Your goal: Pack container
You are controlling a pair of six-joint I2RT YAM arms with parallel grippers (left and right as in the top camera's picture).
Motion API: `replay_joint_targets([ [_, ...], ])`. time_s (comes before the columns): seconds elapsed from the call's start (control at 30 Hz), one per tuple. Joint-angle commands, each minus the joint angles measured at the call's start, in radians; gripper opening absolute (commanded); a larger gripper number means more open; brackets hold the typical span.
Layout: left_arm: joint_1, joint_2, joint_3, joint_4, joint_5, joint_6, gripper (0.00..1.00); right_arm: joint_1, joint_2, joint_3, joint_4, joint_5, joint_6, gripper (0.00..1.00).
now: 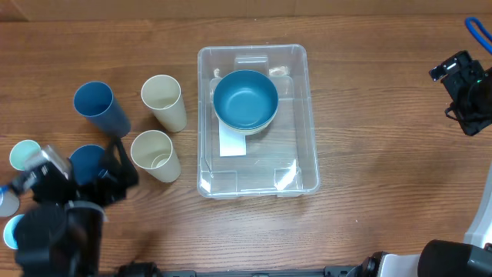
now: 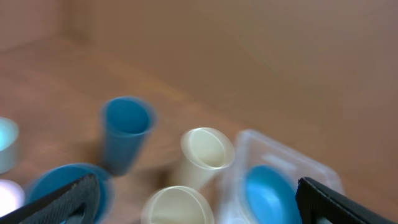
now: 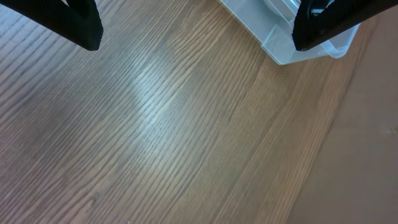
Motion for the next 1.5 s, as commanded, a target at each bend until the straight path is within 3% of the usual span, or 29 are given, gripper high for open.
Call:
replay_joint_targets([
  [0.0, 0.030, 0.315, 0.222, -0.087, -0.228, 0.094, 1.00, 0.006, -0.004, 0.013, 0.006, -0.003, 0.004, 1.00],
  [0.13, 0.156, 0.614, 0.505, -0.314, -0.151, 0.153, 1.00, 0.006, -0.004, 0.013, 0.006, -0.003, 0.004, 1.00],
  [0.2, 0.159, 0.683, 0.541, -0.378, -0.149, 0.199, 1.00, 0.006, -0.004, 0.013, 0.006, -0.003, 0.004, 1.00],
  [0.3, 0.225, 0.748, 0.541, -0.434, -0.246, 0.037, 1.00, 0.006, -0.003, 0.013, 0.006, -0.003, 0.004, 1.00],
  [0.43, 0.602, 0.879, 0.541, -0.475, 0.014, -0.017, 1.00, 0.006, -0.003, 0.013, 0.006, -0.003, 0.004, 1.00],
  [0.57, 0.852, 0.991, 0.541, -0.425, 0.113, -0.022, 1.00, 0.006, -0.003, 0.013, 0.006, -0.003, 0.004, 1.00],
  [0.8, 0.932, 1.165, 0.541, -0.286, 0.053, 0.018, 1.00, 0.006, -0.004, 0.013, 0.006, -0.003, 0.004, 1.00],
  [0.97, 1.061, 1.253, 0.541, -0.235, 0.055, 0.018, 1.00, 0.006, -0.003, 0.013, 0.006, -0.003, 0.004, 1.00],
  [1.13, 1.143, 1.362, 0.541, -0.240, 0.058, 0.049, 0.88, 0.006, -0.003, 0.013, 0.006, -0.003, 0.004, 1.00],
  [1.37, 1.135, 1.484, 0.541, -0.100, 0.176, 0.124, 0.75, 0.006, -0.004, 0.013, 0.006, -0.003, 0.004, 1.00],
  [1.47, 1.130, 1.514, 0.541, -0.065, 0.217, 0.147, 0.50, 0.006, -0.004, 0.013, 0.006, -0.003, 0.004, 1.00],
])
